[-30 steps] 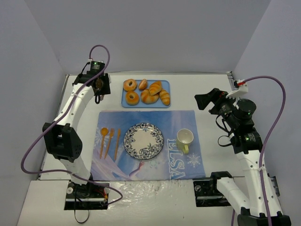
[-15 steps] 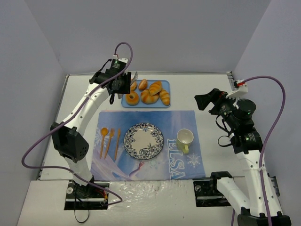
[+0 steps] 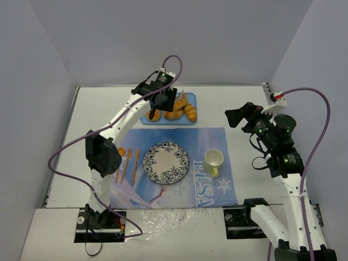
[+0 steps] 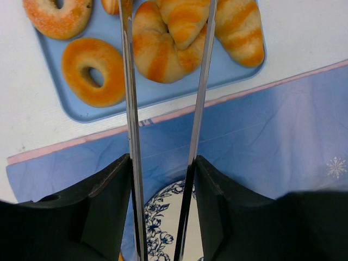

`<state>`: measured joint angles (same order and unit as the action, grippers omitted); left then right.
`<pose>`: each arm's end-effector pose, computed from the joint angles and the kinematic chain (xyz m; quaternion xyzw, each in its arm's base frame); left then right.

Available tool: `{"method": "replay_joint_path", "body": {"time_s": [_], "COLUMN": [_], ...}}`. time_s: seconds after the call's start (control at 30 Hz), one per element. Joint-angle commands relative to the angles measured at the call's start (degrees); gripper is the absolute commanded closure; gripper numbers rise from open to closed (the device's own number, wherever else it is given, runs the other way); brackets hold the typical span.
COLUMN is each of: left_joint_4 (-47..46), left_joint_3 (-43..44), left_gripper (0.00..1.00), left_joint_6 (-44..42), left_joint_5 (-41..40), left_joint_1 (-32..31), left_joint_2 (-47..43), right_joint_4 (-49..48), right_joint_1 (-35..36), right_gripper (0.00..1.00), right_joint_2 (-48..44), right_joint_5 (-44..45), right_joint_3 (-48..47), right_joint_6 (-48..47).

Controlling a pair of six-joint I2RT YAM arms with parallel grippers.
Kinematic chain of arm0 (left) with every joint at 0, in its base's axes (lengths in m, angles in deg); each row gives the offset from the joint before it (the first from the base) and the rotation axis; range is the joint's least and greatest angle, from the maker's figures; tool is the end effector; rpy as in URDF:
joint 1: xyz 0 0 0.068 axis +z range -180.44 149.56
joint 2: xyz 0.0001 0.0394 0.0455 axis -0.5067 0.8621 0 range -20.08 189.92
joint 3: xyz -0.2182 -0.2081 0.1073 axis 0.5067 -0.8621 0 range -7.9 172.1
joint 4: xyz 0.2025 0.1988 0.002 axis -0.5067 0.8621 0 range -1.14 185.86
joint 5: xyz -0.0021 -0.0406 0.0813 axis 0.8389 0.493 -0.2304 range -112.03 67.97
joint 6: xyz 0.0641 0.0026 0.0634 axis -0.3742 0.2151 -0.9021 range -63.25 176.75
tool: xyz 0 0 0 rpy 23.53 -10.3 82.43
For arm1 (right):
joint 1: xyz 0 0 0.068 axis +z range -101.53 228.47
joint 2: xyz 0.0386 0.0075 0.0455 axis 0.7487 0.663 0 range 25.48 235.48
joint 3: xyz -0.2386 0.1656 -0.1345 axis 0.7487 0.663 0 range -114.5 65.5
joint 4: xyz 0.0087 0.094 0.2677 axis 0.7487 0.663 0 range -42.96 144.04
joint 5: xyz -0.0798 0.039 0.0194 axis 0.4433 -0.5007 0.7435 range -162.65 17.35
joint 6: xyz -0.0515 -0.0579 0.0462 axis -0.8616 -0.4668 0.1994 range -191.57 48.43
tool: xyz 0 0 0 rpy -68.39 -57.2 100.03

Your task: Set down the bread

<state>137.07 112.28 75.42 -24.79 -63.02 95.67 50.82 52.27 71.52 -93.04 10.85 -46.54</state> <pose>0.4492 -0.2825 0.3688 0.1018 0.9139 -0.1497 0.3634 0.2064 0.0418 0.4506 -0.0054 0.6786 0.2964 0.6720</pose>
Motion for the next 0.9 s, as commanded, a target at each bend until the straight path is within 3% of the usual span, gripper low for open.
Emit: {"method": "replay_joint_path", "body": {"time_s": [0.0, 0.87], "left_joint_4": [-1.02, -0.85], "left_joint_3": [5.06, 6.50], "left_gripper": [0.57, 0.57], "left_joint_6": [0.36, 0.04], "left_joint_5": [-0.24, -3.39], "left_joint_1": [-1.20, -2.82], "left_joint_2": [-0.21, 5.98], "right_joint_4": [-1.96, -1.25], "right_joint_1": [0.25, 0.27], "right_gripper": [0.00, 0.00], "right_joint_2": [-0.53, -1.22], "right_joint_5": [0.57, 0.44], "right_joint_3": [-2.39, -1.84], "right_joint_6": [-0.69, -1.04]}}
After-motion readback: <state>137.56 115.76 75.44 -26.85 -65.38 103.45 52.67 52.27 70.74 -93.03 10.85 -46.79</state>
